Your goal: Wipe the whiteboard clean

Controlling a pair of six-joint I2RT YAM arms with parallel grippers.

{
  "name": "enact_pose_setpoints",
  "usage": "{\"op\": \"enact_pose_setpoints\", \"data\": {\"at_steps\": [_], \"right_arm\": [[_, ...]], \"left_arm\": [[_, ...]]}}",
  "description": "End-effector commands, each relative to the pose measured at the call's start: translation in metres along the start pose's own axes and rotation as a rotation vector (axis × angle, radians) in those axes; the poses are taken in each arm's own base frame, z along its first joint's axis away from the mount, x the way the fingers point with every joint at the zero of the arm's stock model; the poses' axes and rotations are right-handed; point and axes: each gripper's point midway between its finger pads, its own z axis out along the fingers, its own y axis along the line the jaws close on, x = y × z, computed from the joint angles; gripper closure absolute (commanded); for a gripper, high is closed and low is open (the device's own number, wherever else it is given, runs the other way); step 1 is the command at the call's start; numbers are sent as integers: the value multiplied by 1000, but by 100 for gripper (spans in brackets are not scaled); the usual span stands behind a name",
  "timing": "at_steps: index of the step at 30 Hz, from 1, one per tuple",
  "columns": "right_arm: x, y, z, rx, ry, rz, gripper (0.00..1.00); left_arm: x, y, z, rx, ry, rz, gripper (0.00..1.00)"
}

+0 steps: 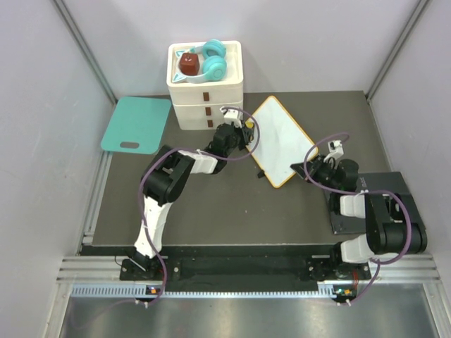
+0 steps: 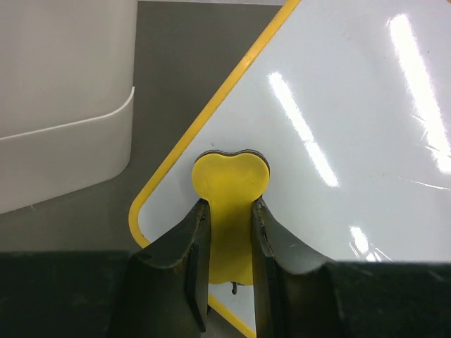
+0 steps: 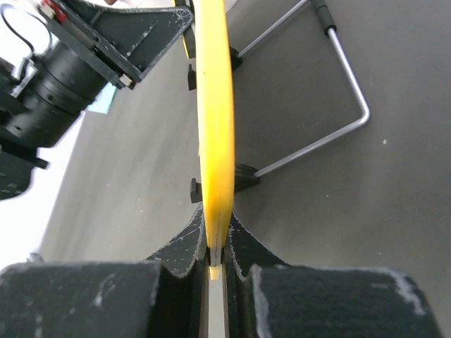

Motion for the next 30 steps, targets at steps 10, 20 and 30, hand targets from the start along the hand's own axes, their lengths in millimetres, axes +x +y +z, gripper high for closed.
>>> {"op": "enact_pose_setpoints", "data": {"at_steps": [10, 20, 30], "right_arm": [[-3, -3, -1, -35, -6, -8, 100], [-5, 0, 0, -51, -1, -12, 100], [-4, 0, 0, -54, -3, -9, 100]], "left_arm": [[1, -29, 7, 247, -8, -89, 100], [38, -62, -14, 468, 111, -176, 100], [41, -9, -21, 121, 239, 30, 100]]}}
